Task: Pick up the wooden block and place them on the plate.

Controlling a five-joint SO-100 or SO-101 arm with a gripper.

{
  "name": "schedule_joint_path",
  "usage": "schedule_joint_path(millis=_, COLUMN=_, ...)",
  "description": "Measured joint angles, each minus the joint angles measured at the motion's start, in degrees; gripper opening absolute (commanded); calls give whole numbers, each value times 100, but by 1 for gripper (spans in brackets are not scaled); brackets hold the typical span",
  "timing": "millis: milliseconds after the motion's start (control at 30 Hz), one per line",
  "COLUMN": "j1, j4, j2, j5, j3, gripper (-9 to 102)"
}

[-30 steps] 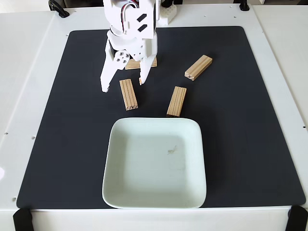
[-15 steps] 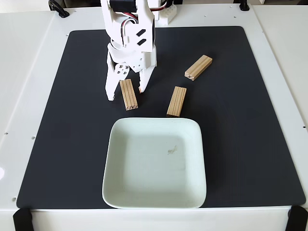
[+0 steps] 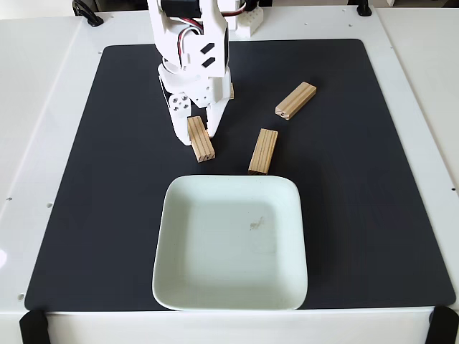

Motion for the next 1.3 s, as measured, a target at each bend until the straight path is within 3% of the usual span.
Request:
schedule_joint_path(millis=300, j1=-18, j4=0, j2=984, j5=-299, j3=343, gripper=-1)
schedule_joint_path(millis=1000, j1=-527, j4=9, j2=6961, j5=-4913, j3=2821, gripper=0)
schedule_joint_path(millis=1167, j1=-563, j4=9, j2=6935, j5=-5572, j3=2689, gripper=0)
schedule_joint_path(millis=1300, j1=-686, j4=9, j2=5924, j5=-6082, j3=1828, gripper=0)
